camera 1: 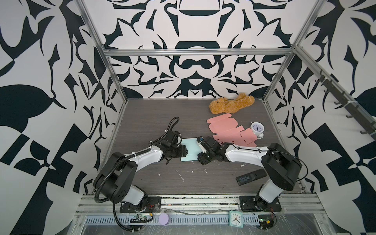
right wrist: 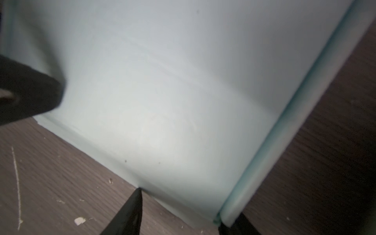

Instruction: Fold the paper box

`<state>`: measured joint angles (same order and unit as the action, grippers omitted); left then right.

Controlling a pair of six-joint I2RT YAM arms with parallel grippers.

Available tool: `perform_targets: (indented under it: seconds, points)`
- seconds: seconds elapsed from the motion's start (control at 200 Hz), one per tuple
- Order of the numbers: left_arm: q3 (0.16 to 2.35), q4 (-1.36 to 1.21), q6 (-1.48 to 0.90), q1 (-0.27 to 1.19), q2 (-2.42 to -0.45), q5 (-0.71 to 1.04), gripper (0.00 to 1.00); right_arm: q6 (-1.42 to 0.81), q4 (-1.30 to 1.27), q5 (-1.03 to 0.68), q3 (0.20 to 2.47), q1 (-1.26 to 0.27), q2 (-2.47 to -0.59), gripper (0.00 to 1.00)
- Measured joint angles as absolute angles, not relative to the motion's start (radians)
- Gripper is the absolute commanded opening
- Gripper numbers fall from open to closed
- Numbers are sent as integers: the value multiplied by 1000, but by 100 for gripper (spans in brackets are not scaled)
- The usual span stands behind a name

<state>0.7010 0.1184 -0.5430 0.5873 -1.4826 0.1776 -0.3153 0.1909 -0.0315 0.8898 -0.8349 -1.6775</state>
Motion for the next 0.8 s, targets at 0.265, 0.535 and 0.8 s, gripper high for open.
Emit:
perform_targets:
  seconds: [0.265,0.535,0.8]
  points:
    - [671,126,-551,588,-1444,183,61,-310,200,-2,890,-833,-1668,60]
    - [659,171,-545,583,-1376,199,63,-289,228,20,890,-831,-1597,60]
    - [672,233,-508,541,-1301,251,65,-281,274,30,891,-831,-1524,53]
